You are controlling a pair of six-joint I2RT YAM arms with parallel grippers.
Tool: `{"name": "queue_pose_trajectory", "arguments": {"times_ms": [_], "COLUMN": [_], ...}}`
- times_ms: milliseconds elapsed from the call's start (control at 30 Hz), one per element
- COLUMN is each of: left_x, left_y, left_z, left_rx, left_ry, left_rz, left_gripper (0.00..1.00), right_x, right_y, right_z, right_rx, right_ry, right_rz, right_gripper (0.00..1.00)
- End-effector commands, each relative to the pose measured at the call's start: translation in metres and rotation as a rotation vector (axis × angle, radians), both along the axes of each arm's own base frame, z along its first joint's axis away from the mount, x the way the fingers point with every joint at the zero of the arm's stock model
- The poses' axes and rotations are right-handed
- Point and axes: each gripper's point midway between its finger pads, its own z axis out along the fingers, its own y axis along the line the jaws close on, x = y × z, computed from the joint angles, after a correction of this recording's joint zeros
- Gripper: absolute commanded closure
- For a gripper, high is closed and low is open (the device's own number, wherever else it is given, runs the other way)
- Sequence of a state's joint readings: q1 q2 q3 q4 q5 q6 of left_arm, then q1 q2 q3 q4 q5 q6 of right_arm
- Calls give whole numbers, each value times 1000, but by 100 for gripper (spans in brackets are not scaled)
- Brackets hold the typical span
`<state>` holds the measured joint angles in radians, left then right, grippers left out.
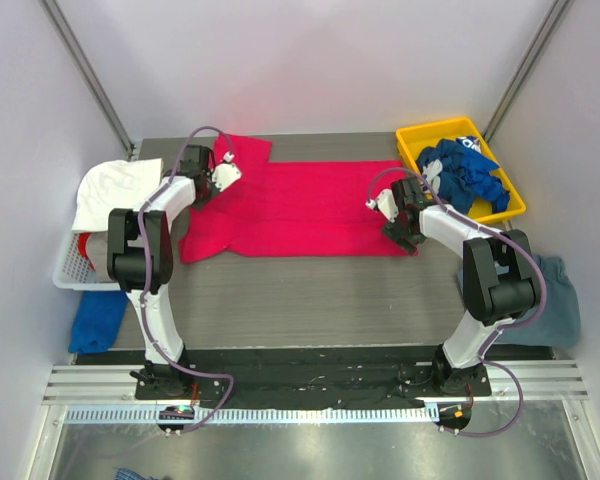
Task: Fold and stack the t-shirts
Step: Fold the tshirt
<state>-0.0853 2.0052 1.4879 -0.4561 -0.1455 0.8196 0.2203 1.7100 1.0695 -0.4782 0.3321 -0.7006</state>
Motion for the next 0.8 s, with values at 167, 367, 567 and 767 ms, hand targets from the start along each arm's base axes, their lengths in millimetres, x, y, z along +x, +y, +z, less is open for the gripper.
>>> {"name": "queue_pose_trajectory", "arguments": {"times_ms": [167,367,567,767], "left_x": [-1,-1,12,24], "left_y": [13,10,3,-2], "left_z": [0,14,45,73], "left_rx": [52,19,-48,-123], "left_ry": [-35,-84,-182,-300], "left_rz": [18,42,72,129], "left_gripper": [62,46,29,11], "right_x": [11,15,24,32], "right_y": [-2,0,4,5], "right_z": [17,23,34,42], "right_rx": [0,11,40,63], "right_ry": [-71,-91,-138,-195], "right_rz": [-21,-27,-47,-72], "right_gripper": [24,24,24,23]}}
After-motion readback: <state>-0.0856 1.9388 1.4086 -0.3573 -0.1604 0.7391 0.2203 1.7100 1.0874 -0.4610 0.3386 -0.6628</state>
